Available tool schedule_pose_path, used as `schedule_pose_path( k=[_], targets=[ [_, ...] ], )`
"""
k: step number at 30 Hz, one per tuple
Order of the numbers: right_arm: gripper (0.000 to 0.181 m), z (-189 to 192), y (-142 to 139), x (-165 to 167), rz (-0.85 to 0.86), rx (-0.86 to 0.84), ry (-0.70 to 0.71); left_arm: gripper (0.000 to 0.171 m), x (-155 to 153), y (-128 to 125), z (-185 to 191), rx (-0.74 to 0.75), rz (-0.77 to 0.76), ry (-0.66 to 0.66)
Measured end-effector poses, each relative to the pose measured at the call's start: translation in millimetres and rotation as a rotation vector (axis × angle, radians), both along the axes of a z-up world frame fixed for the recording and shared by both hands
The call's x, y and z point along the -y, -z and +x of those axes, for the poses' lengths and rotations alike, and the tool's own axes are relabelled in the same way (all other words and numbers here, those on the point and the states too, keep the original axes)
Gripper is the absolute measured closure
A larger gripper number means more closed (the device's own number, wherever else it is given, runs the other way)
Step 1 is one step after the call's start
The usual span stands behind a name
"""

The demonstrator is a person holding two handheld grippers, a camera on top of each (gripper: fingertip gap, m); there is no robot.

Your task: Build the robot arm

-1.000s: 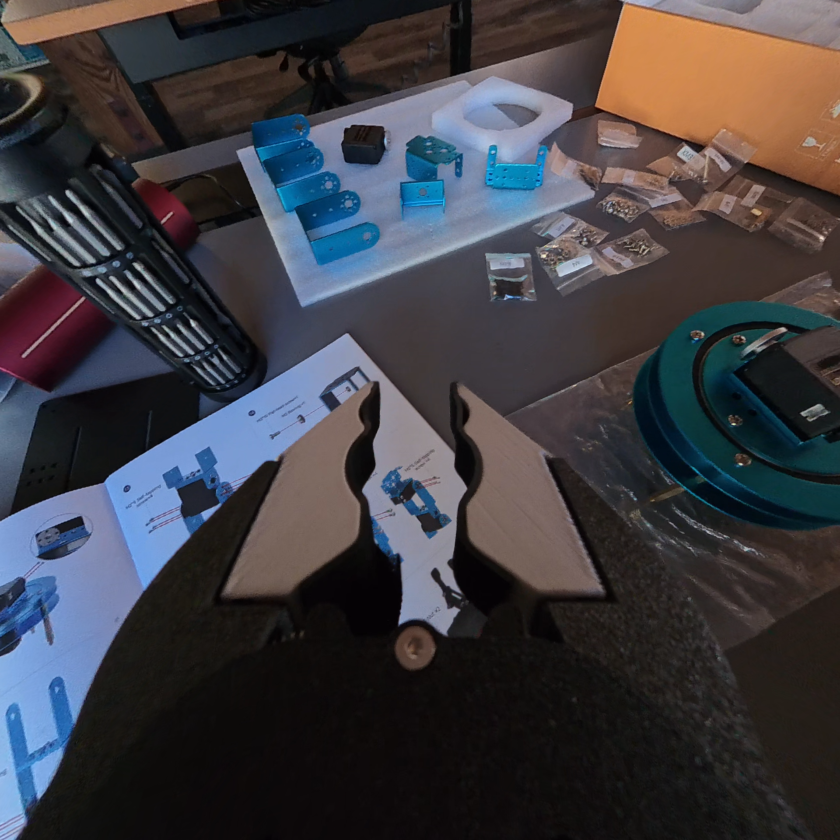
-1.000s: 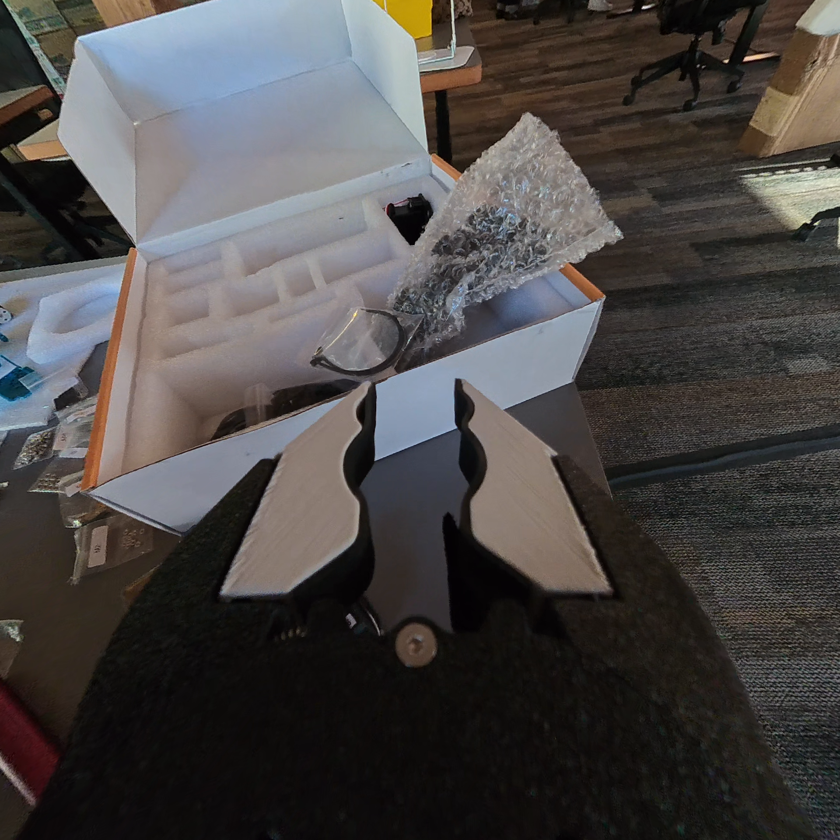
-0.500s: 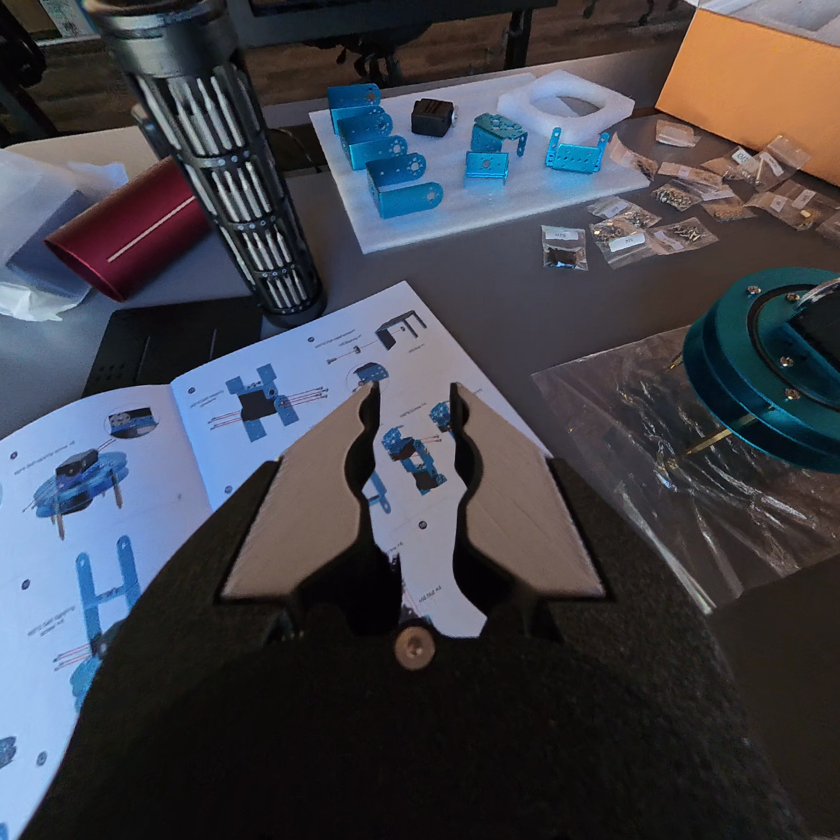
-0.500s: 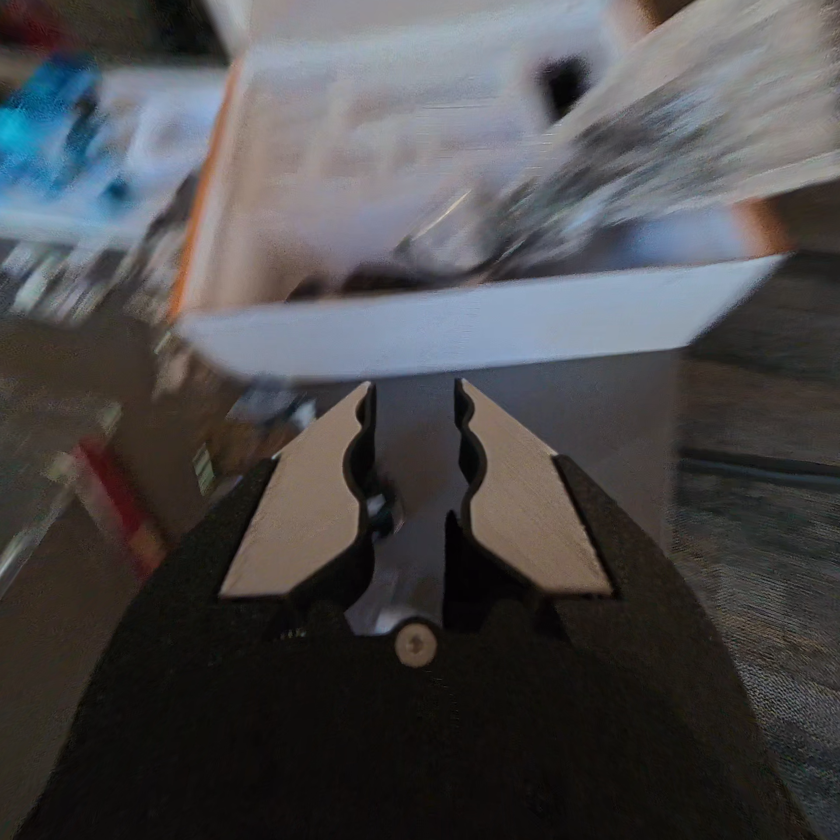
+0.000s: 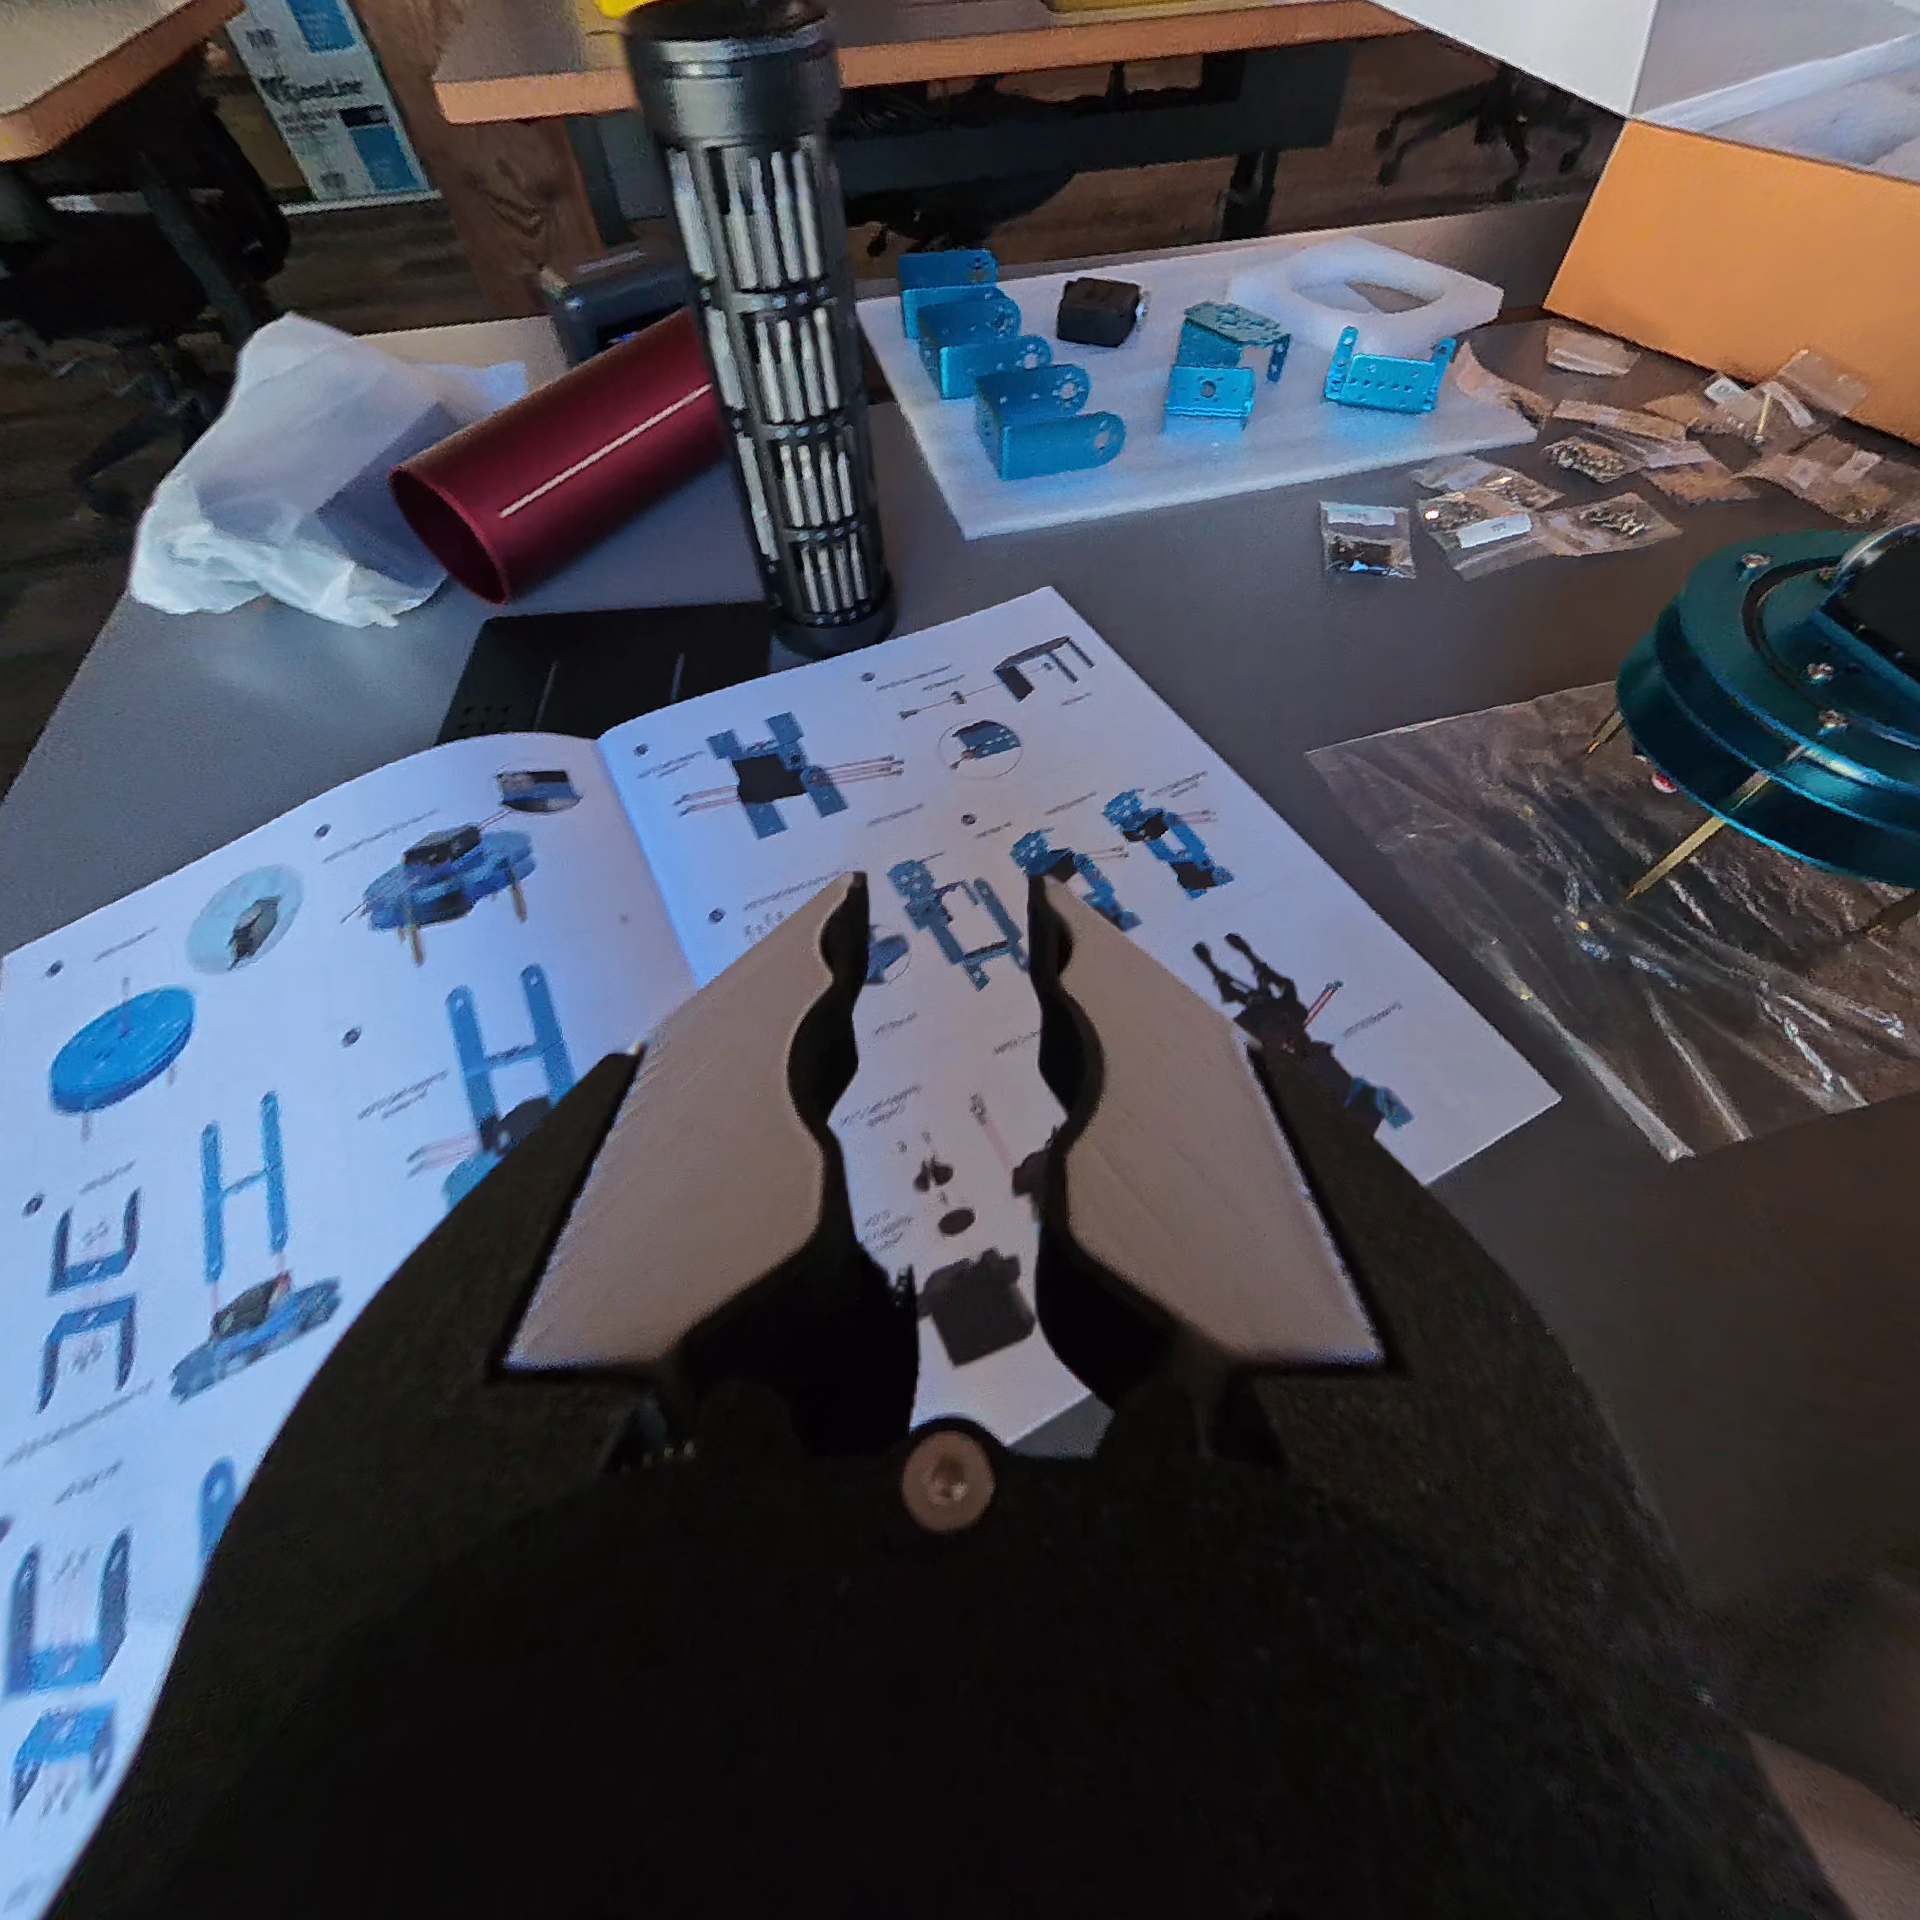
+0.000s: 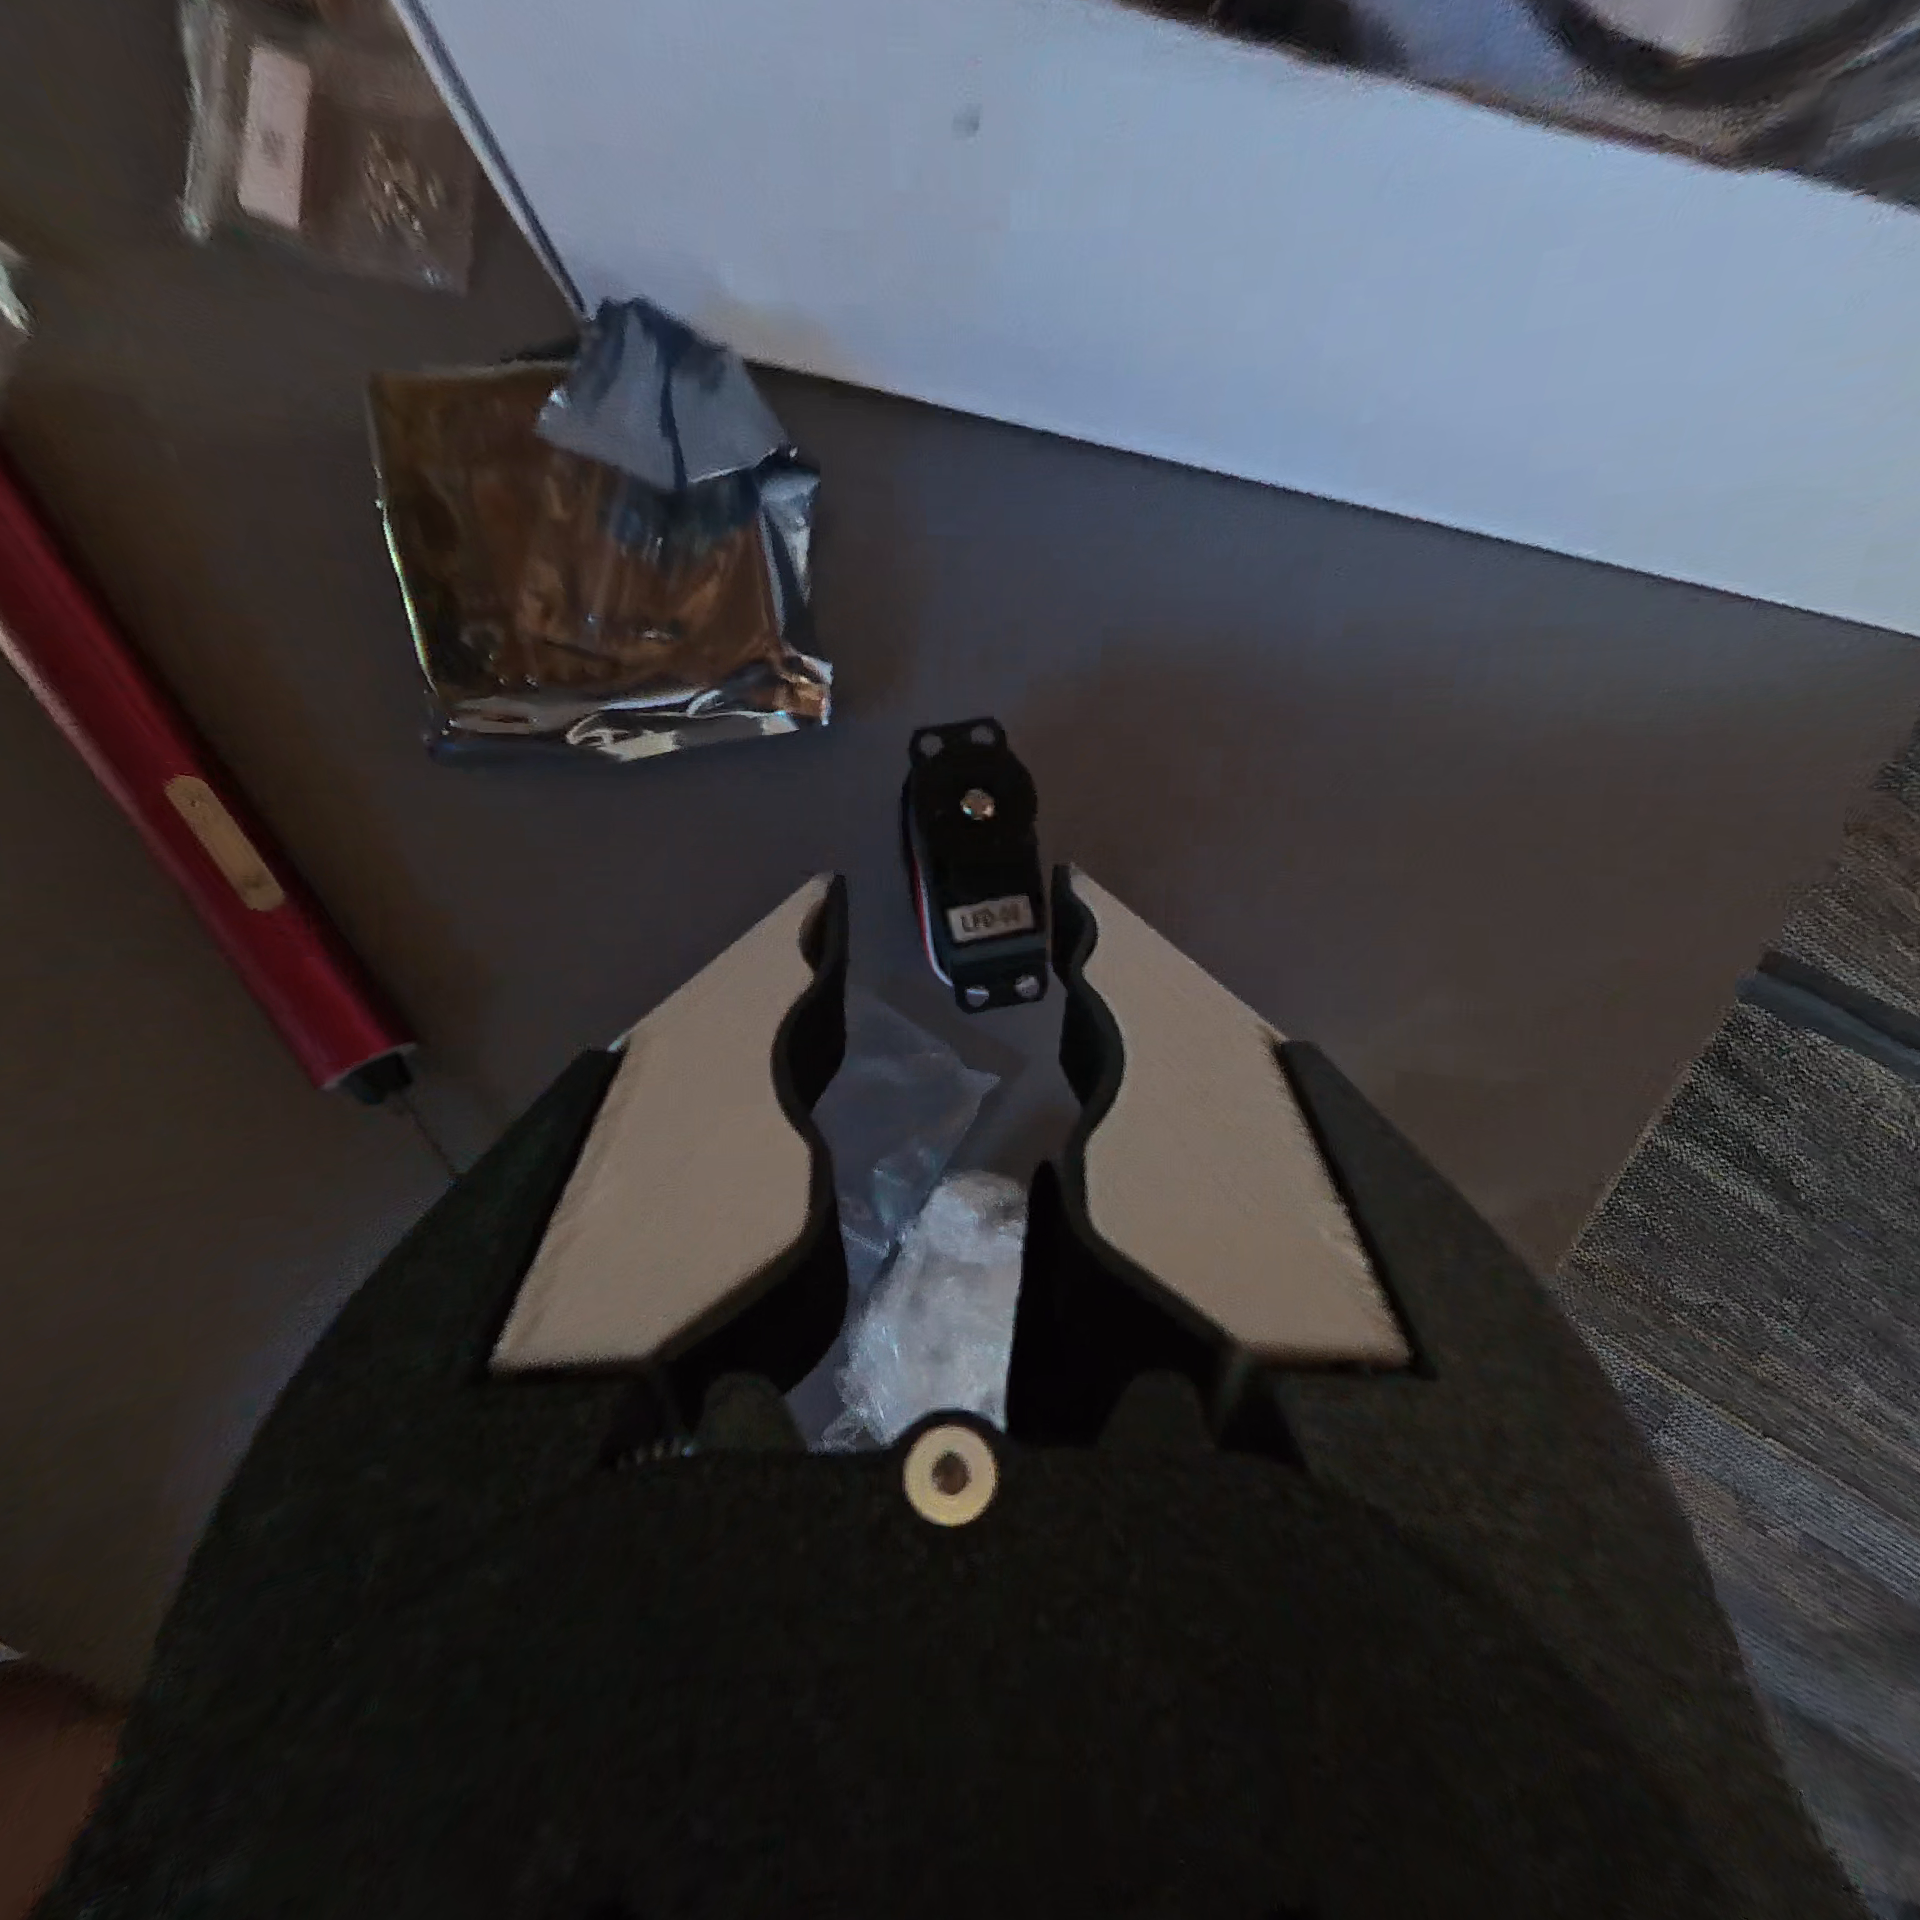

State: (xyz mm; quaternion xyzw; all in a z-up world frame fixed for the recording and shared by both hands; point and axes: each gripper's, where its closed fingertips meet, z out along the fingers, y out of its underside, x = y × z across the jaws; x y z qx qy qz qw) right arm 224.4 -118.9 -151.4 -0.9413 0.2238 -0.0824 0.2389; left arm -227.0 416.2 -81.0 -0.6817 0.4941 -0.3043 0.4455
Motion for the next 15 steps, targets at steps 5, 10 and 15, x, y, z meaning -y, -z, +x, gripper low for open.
schedule_pose_path(
  k=[5, 10, 15],
  targets=[
    [0.163, 2.8, 5.1, -4.1, -0.001, -0.077, 0.006, 0.142, -13.9, -2.2, -29.5, 0.041, -0.036, -0.06],
    [0.163, -18.3, -90.1, -29.6, 0.592, -0.063, -0.089, 0.142, -15.8, -9.2, -30.7, 0.104, -0.049, -0.044],
    [0.164, -60.7, -225.2, -38.9, 1.512, -0.313, -0.3, 0.142, -14.5, -10.1, -24.9, 0.133, -0.051, -0.025]
  ],
)
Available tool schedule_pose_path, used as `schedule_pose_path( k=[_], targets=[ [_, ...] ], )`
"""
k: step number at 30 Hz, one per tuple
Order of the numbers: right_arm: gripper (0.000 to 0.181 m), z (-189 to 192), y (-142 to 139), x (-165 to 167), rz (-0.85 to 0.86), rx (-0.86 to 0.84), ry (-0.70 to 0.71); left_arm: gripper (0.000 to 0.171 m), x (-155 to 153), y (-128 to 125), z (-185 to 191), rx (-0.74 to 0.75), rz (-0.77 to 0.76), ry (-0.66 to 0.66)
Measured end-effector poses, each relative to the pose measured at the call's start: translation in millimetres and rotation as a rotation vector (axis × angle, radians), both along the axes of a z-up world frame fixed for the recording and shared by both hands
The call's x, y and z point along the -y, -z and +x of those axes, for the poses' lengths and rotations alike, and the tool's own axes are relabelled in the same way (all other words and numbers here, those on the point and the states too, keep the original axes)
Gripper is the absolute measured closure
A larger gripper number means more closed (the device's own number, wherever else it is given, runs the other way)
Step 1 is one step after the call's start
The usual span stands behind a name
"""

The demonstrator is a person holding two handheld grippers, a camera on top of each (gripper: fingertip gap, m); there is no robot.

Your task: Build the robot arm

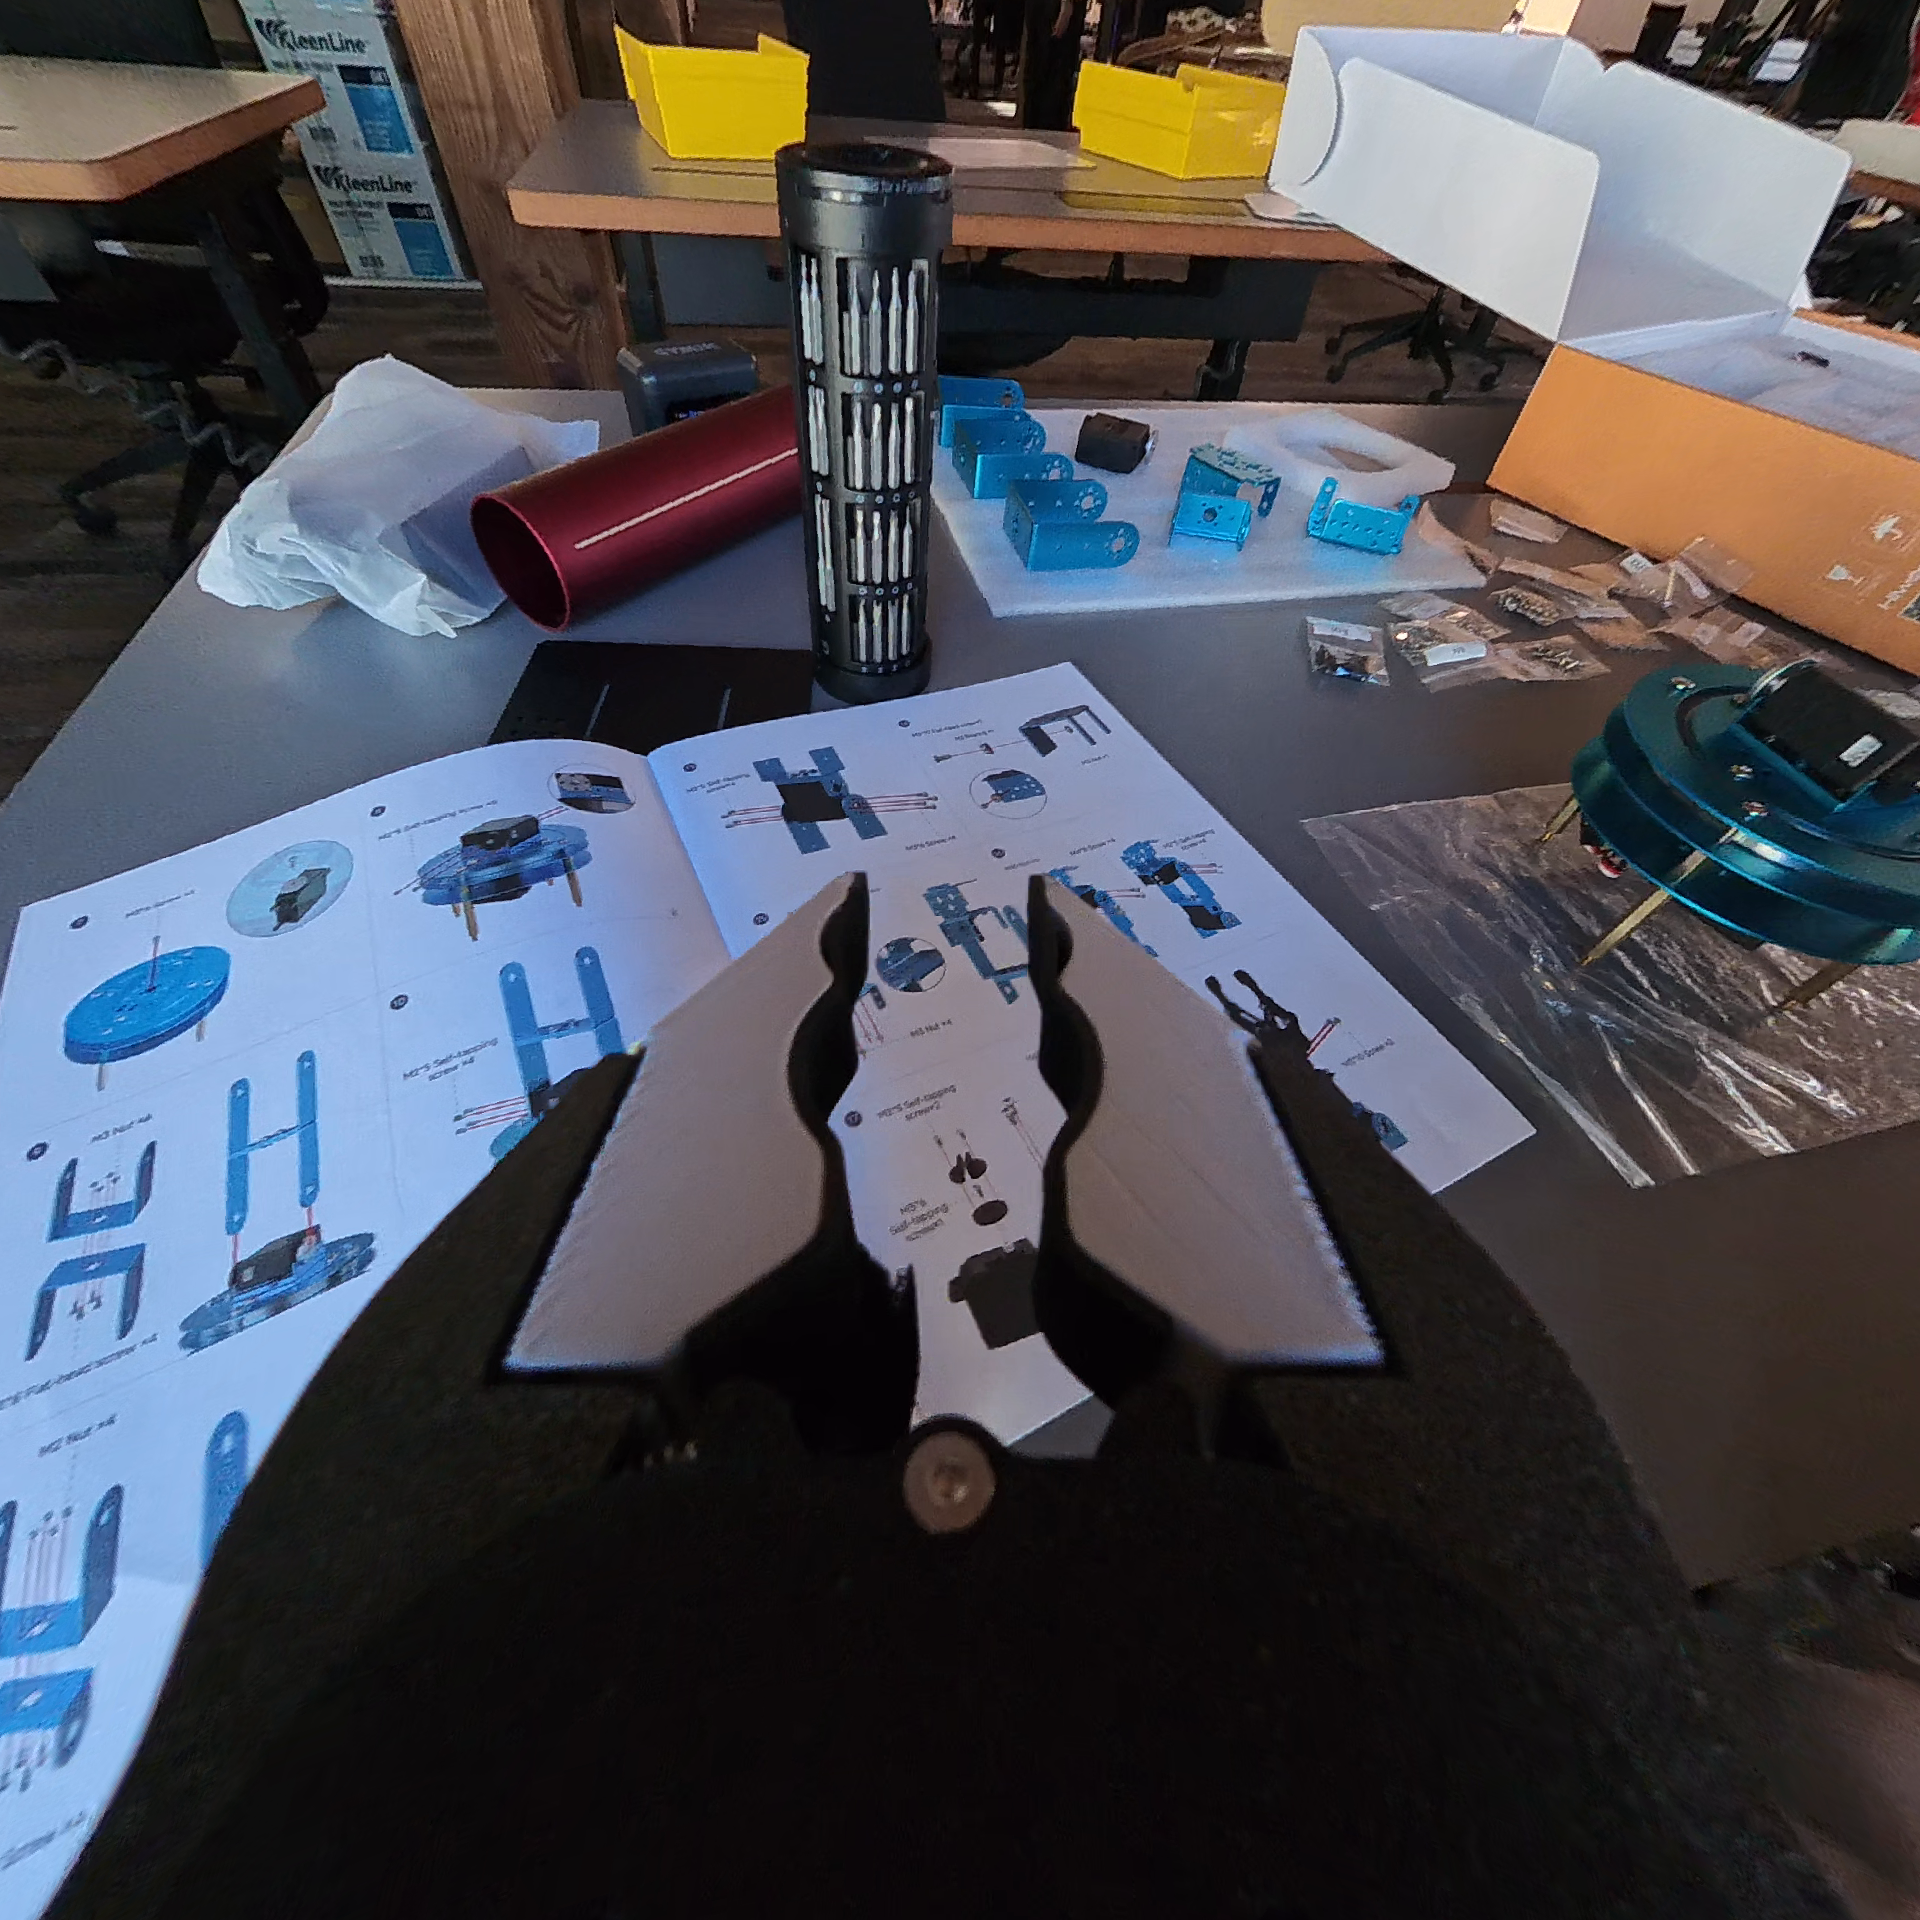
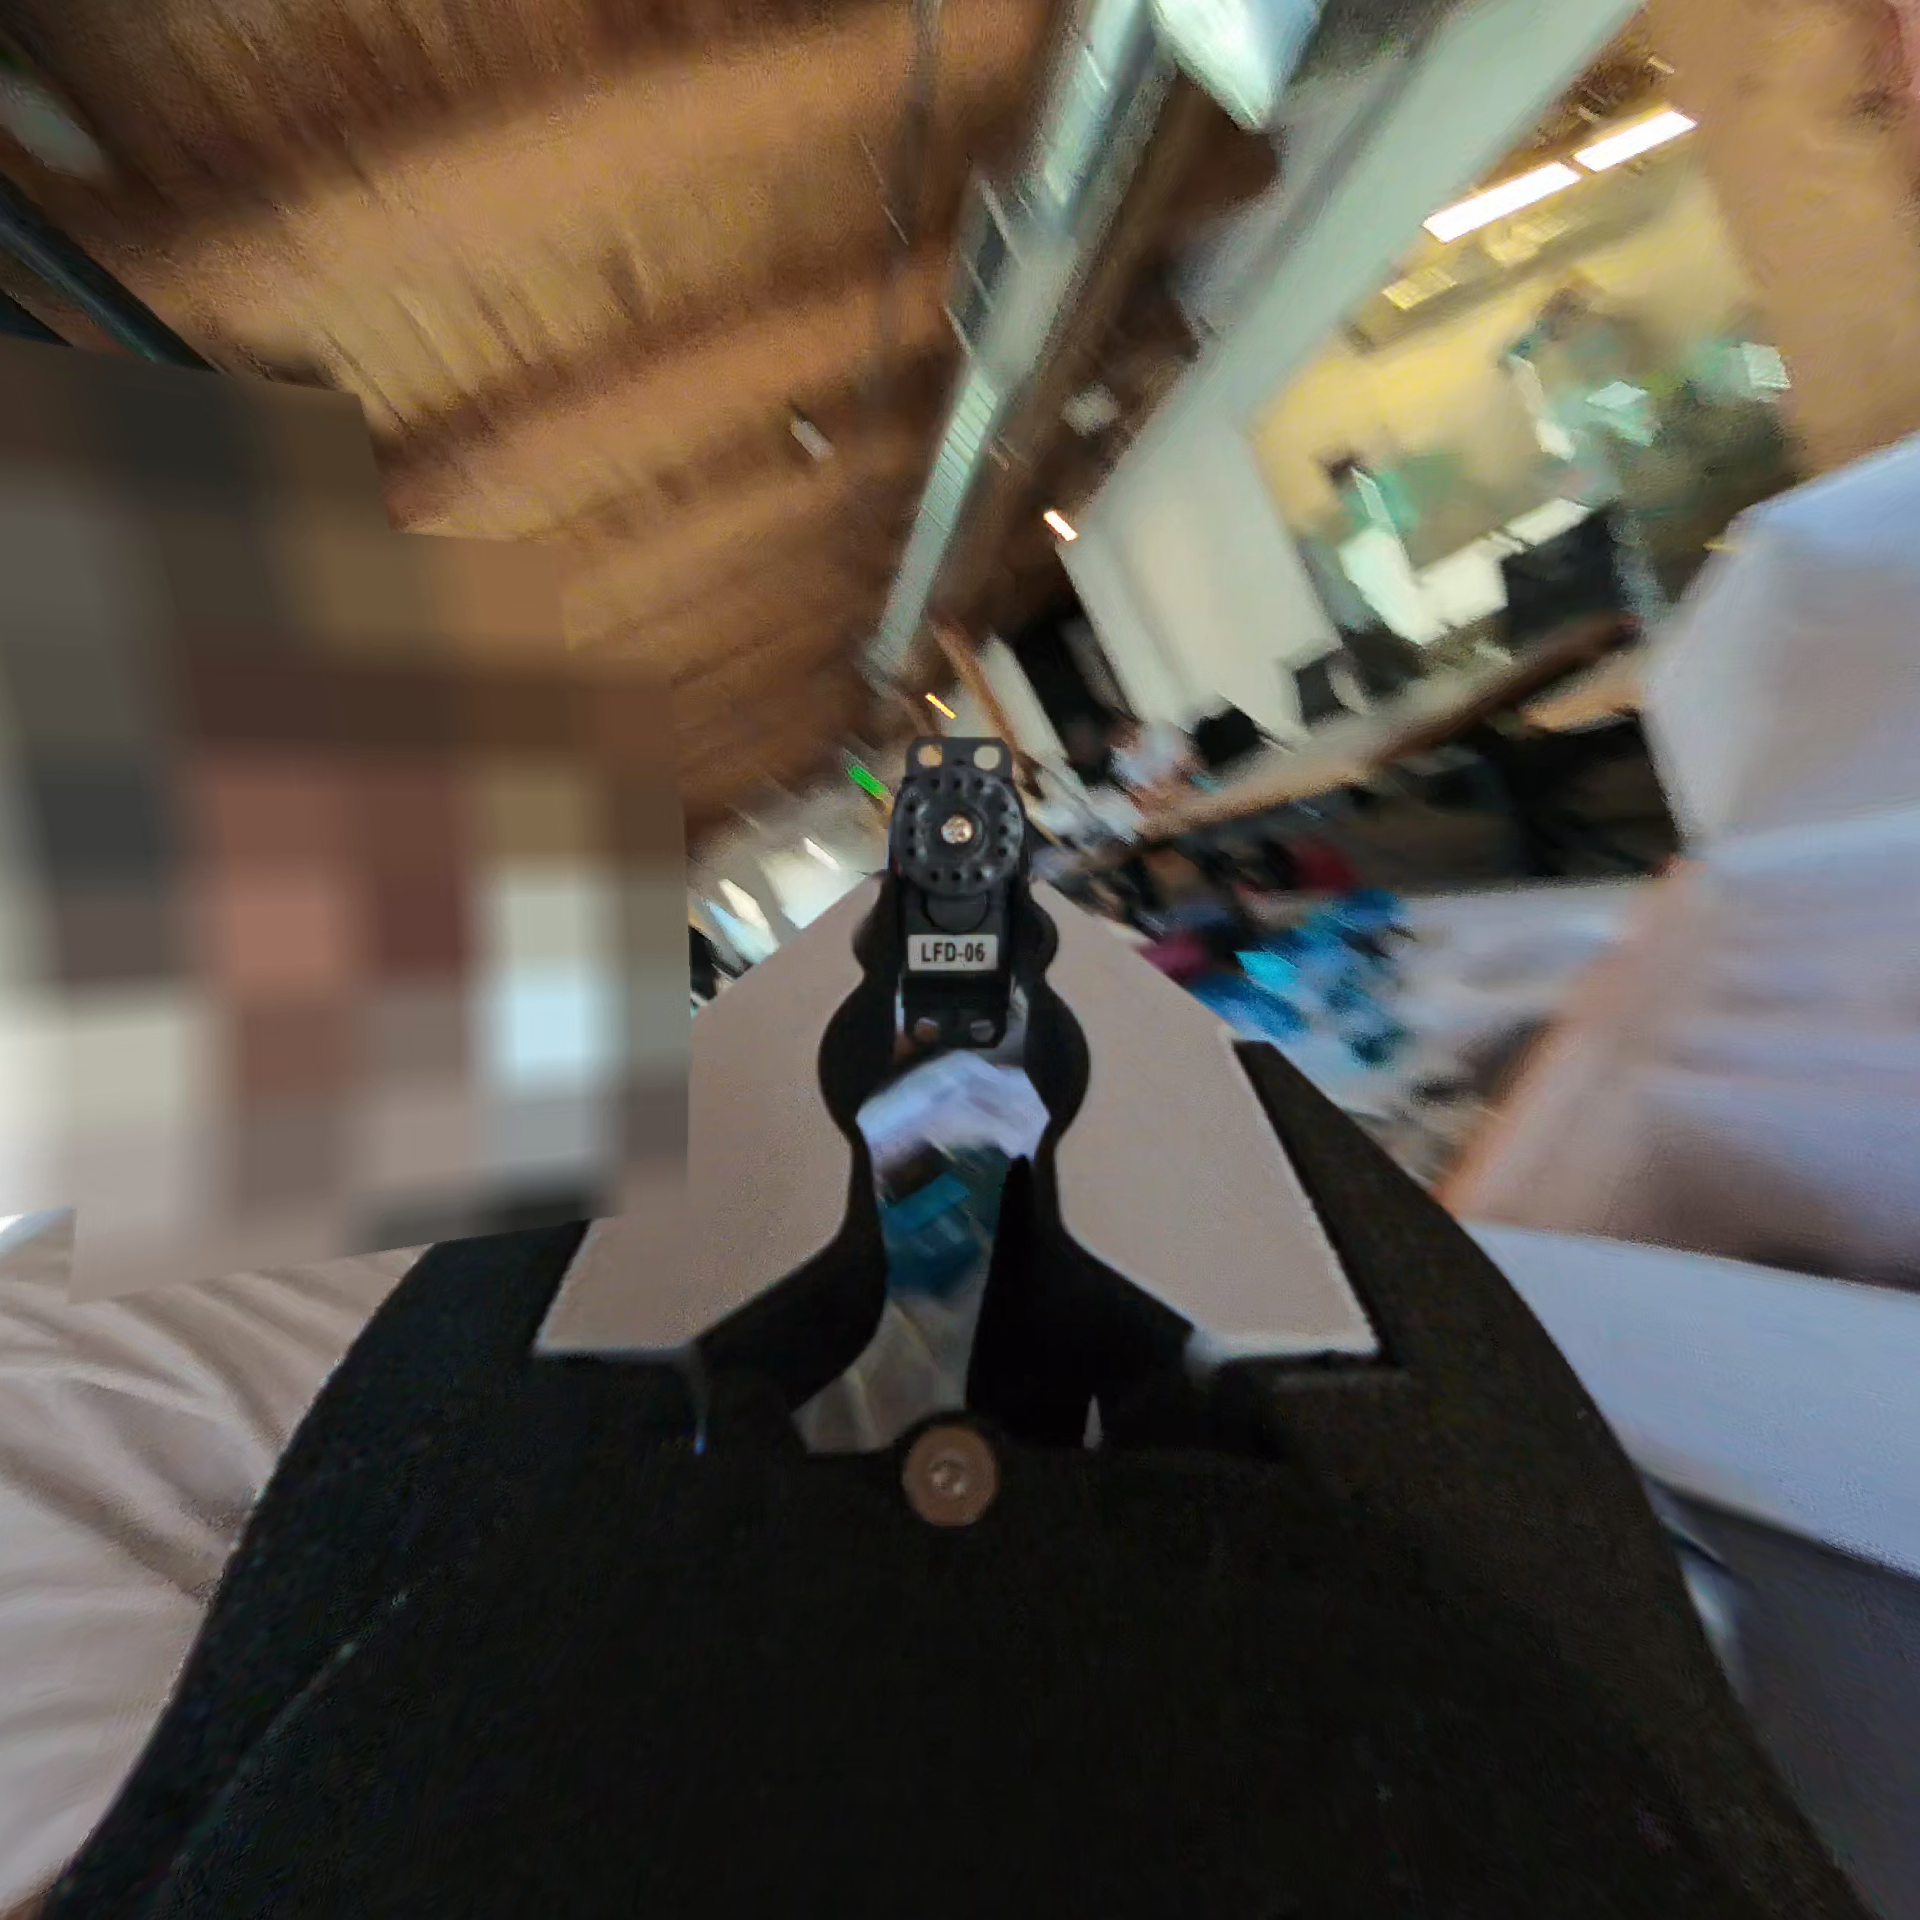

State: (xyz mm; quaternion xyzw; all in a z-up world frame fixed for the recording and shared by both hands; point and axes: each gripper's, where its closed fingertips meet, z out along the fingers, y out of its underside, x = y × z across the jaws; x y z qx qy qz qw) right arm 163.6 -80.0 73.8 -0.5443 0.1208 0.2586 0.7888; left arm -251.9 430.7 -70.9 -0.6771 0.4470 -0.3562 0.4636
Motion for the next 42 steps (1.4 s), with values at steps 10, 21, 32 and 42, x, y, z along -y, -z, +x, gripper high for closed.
schedule_pose_path(
  k=[10, 21, 32, 42],
  targets=[
    [0.164, -32.1, -26.2, -36.6, 0.268, -0.129, -0.299, 0.142, 4.5, 3.4, -2.0, 0.007, -0.008, 0.017],
    [0.163, 17.0, 9.4, -39.3, -0.716, 0.952, 1.267, 0.142, 7.0, 8.6, 6.0, -0.011, -0.012, 0.03],
    [0.163, -0.5, 18.0, -62.0, -0.922, 1.367, 1.473, 0.142, 11.4, 1.2, 5.5, -0.009, 0.003, 0.03],
    [0.163, 14.4, 40.1, -58.1, -0.894, 1.215, 1.354, 0.142, 2.0, 8.2, -3.5, -0.074, 0.046, -0.032]
  ],
)
